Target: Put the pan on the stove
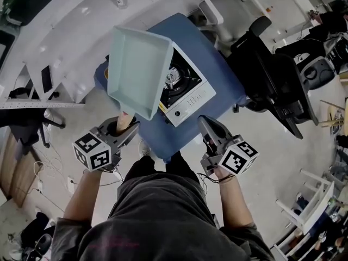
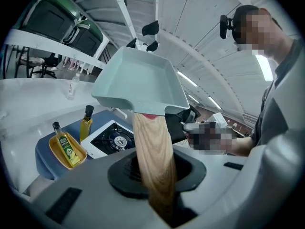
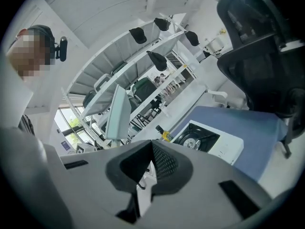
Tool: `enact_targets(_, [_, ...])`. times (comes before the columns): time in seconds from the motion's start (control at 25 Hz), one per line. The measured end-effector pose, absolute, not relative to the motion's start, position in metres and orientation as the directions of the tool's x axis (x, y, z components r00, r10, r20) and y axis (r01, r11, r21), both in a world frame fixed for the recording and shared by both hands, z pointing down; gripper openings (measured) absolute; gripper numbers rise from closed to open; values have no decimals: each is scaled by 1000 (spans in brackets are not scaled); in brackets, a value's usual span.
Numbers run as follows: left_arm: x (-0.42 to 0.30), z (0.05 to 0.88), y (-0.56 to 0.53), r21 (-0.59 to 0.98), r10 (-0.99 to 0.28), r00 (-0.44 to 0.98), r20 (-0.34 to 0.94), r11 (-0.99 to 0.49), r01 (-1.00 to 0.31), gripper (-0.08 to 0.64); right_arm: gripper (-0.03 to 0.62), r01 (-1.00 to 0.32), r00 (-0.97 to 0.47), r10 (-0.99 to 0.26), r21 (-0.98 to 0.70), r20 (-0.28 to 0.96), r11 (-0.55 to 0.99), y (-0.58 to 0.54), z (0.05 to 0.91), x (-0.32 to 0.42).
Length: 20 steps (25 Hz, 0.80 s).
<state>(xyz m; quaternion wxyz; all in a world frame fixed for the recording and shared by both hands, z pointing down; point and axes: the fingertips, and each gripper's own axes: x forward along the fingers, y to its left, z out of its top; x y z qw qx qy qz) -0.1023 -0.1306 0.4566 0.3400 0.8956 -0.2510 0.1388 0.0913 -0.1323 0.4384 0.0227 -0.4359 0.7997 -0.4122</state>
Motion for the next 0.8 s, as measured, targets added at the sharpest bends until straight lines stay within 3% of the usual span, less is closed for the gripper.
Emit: enact_targets(0.8, [-52, 558, -174, 475, -214, 723, 657, -628, -617, 84, 3, -631, -660, -658, -744, 364, 221, -150, 502, 163])
